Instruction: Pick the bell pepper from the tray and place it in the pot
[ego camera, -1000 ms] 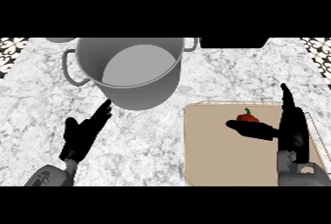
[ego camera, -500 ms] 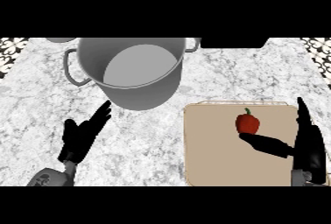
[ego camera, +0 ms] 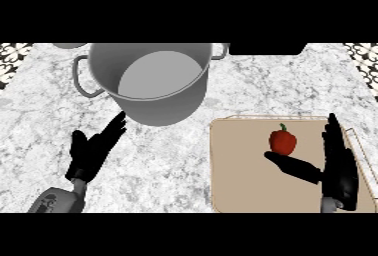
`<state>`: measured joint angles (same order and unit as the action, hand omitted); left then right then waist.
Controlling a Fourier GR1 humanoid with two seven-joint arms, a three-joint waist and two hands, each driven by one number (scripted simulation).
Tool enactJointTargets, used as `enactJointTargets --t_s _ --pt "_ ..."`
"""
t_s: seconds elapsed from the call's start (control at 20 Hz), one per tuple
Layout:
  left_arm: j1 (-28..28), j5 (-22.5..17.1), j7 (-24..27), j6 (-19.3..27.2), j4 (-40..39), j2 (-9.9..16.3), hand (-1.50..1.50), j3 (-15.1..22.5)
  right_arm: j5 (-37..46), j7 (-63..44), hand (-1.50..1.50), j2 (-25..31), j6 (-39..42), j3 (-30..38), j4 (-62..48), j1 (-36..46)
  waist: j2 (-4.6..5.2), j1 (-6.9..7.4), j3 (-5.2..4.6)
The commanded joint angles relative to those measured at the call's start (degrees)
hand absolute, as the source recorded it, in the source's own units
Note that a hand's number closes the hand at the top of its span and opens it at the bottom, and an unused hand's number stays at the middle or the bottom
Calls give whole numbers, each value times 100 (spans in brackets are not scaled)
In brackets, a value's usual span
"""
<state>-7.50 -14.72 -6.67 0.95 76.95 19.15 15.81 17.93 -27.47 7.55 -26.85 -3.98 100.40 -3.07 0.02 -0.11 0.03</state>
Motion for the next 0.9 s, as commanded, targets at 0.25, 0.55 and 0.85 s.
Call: enactJointTargets --t_s 0.25,0.55,0.85 --pt "542 294 -366 11 856 -227 0 -33 -1270 1625 -150 -409 179 729 -1147 173 -4 34 1" --pt "212 572 110 -245 -75 -416 0 -385 -1617 2899 -150 -715 326 977 -2701 631 4 20 -1" --pt "-82 539 -33 -548 -144 -300 0 -695 -1294 3304 150 -736 109 436 -2650 424 -1 5 -2"
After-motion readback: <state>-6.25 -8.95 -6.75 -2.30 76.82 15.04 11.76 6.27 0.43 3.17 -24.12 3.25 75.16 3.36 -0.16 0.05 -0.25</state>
